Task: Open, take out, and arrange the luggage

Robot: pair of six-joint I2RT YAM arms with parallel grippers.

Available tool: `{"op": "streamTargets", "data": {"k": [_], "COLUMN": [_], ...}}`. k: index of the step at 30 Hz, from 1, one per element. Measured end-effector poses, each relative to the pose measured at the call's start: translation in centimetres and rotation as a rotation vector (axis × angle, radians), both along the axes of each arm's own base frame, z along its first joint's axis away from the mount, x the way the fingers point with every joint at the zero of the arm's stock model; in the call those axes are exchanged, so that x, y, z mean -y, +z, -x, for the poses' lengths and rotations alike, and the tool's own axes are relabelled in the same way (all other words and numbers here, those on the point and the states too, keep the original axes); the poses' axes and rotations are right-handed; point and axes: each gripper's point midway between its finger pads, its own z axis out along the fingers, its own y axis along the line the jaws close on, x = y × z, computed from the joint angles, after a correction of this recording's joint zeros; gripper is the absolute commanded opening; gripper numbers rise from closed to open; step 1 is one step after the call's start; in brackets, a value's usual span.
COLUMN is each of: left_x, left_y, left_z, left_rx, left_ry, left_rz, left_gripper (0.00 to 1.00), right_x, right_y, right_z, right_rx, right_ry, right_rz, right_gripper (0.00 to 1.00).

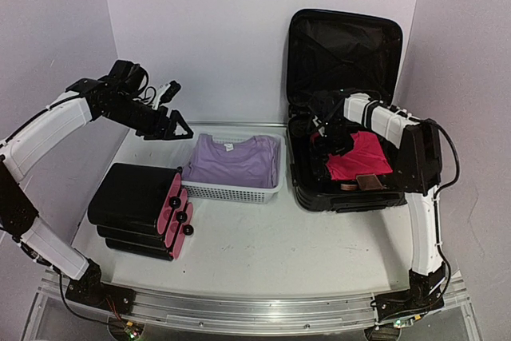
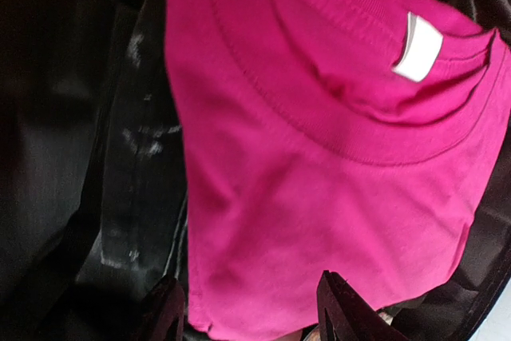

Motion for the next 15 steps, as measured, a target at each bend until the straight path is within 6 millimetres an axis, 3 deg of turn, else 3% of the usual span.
{"op": "streamTargets", "data": {"k": [3, 11, 15], "left_x": [0.1, 0.1, 0.0], "left_y": [-0.4, 1.9, 2.2], "left_z": [0.3, 1.3, 1.7], "left_rx": [-0.008, 0.062, 0.07], "left_ry": [-0.011, -0.029, -0.03], "left_rz": [0.01, 0.06, 0.066], "left_gripper": [0.77, 0.78, 0.77], "right_x": [0.0, 0.5, 0.9], "right_y": [-0.2, -2.2, -2.2], "right_z": [-0.7, -0.9, -1.0], "right_rx": [0.001, -0.037, -0.031], "right_ry": [-0.004, -0.008, -0.013], "right_rz": [0.019, 0.072, 0.097], "right_gripper": [0.58, 0.6, 0.63]}}
